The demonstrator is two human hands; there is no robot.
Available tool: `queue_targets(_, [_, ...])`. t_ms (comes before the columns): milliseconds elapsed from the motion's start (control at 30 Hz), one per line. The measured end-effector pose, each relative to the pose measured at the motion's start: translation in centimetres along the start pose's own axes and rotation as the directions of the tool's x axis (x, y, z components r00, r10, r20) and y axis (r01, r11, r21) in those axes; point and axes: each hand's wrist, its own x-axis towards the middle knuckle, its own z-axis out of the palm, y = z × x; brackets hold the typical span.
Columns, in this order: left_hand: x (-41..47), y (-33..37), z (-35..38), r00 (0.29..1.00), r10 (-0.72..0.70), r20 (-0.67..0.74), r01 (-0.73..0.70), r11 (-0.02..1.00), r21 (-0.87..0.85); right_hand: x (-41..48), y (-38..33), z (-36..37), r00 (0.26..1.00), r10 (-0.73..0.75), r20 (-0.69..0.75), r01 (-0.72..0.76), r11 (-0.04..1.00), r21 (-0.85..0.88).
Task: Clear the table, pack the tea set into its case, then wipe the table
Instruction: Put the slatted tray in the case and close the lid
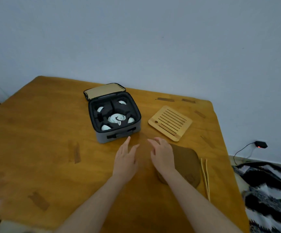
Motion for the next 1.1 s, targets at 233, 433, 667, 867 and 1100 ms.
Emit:
queue_targets(233, [-0.6, 1.1, -0.4, 0.997, 0.000, 0.078, -0.003, 0.999, 0.033, -2.8, 3.2, -1.9, 0.993, 0.112, -0.047, -0.115, 0.990, -0.076])
queue_targets(433, [-0.2, 3.1, 0.3, 0.984, -0.059, 0.168, 0.056, 0.998, 0.027, -5.3, 7.9, -3.3, 0.971, 0.238, -0.002, -0.235, 0.961, -0.146])
queue_targets(667, [3.1, 8.1, 3.2, 0.935, -0.226, 0.273, 0.252, 0.965, -0.065, -6.2, 14.6, -5.3, 0.933, 0.358, 0.041, -0.347, 0.925, -0.157])
queue_targets(867, [7.9, 12.3, 6.6, 0.890, -0.353, 0.288, 0.409, 0.898, -0.161, -6.1, 18.5, -5.4, 0.896, 0.392, 0.210, -0.355, 0.915, -0.192])
queue_targets(1100, [13.2, 14.5, 8.6, 0.821, -0.529, 0.215, 0.556, 0.826, -0.095, -5.8, 19.8, -5.0, 0.858, 0.366, 0.361, -0.334, 0.931, -0.149])
